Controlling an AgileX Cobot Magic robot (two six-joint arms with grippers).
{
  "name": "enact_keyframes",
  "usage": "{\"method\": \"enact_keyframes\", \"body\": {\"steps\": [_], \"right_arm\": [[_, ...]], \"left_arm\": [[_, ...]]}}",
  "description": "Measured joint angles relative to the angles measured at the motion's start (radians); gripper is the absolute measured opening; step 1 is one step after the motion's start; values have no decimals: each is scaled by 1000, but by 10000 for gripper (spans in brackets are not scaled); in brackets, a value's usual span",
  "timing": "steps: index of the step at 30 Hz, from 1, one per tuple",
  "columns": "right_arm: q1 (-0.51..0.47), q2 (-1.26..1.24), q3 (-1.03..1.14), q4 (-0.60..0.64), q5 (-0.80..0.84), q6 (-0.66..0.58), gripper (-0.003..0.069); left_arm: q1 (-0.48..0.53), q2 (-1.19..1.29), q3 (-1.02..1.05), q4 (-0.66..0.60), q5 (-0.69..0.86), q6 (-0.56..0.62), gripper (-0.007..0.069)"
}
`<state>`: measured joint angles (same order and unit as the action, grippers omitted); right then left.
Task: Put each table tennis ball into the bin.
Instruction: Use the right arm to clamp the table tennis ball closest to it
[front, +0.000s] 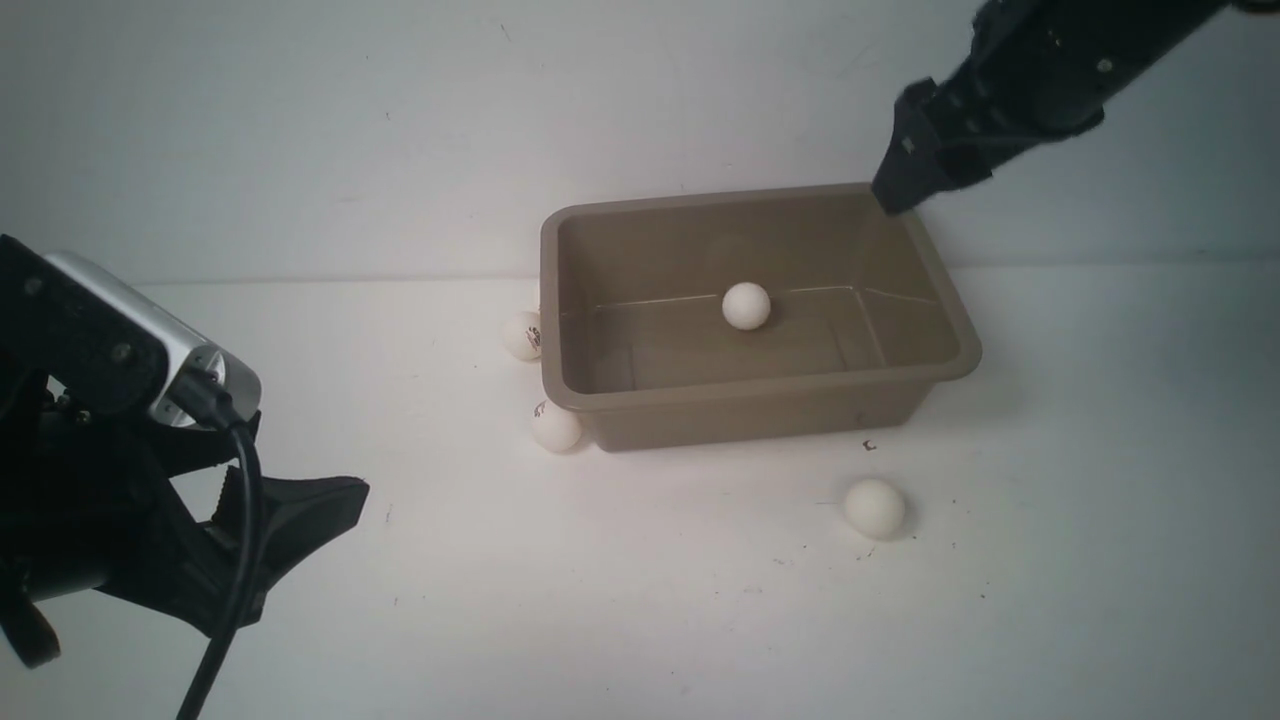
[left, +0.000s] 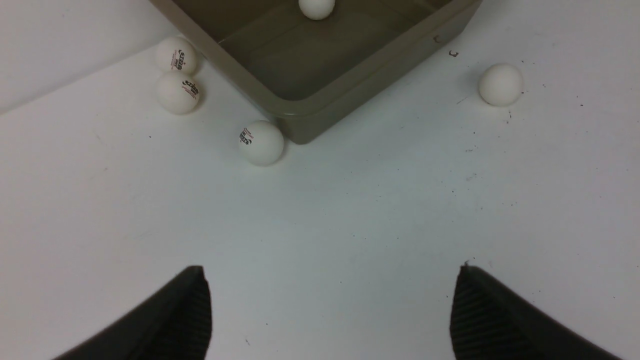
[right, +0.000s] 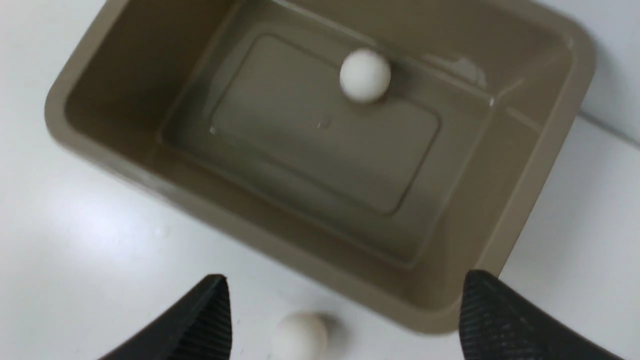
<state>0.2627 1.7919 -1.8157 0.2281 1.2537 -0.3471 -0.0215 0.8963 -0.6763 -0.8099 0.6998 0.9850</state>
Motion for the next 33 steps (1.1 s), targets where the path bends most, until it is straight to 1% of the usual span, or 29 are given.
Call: {"method": "enact_keyframes", "body": {"steps": [2,5,8,9,12,16,20,23,26,33], "right_arm": [[0,-22,66,6,0,1,554],[8,-42,222,27,-3,-9,554],[29,-36,314,30,-38,-30,554],[50,-29,370,31,-91,-42,554],[98,-8,446,35,-204,-62,554],[153,41,476,30,-275,-68,554],[170,87,478,-31,-307,-47,554],[170,103,478,-138,-320,27,554],[170,103,478,-228,-338,64,554],[170,103,478,-239,-343,73,554]], "left_arm": [[0,0,0,0,0,0,583],[0,0,0,-2,0,0,583],[0,0,0,-2,0,0,583],[0,0,0,-3,0,0,583],[0,0,0,-5,1,0,583],[0,0,0,-6,3,0,583],[0,0,0,-6,10,0,583],[0,0,0,-6,24,0,583],[0,0,0,-6,29,0,583],[0,0,0,-6,29,0,583]]}}
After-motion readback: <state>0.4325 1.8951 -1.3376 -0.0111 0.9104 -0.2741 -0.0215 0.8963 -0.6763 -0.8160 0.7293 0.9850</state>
